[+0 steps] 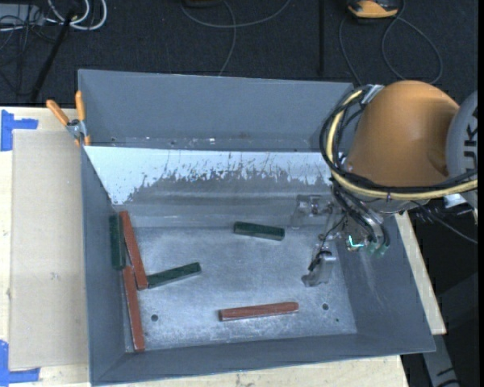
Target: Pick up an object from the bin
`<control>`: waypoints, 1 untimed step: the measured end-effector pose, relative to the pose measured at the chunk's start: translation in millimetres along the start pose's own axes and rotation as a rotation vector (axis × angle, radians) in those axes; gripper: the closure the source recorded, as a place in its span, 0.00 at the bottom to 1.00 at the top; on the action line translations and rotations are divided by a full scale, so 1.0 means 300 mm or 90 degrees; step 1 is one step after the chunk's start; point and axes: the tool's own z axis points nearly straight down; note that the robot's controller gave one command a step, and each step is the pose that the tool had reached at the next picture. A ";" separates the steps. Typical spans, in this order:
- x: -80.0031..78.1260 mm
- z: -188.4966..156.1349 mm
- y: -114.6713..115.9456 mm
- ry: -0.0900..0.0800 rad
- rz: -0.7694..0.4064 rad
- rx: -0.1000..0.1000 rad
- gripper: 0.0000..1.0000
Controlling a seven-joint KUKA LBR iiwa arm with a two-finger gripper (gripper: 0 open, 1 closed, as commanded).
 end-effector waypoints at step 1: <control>0.153 0.581 0.106 -0.011 -0.122 0.000 0.00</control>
Offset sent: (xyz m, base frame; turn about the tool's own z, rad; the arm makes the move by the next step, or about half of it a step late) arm -0.0496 0.0315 -0.1731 -0.1934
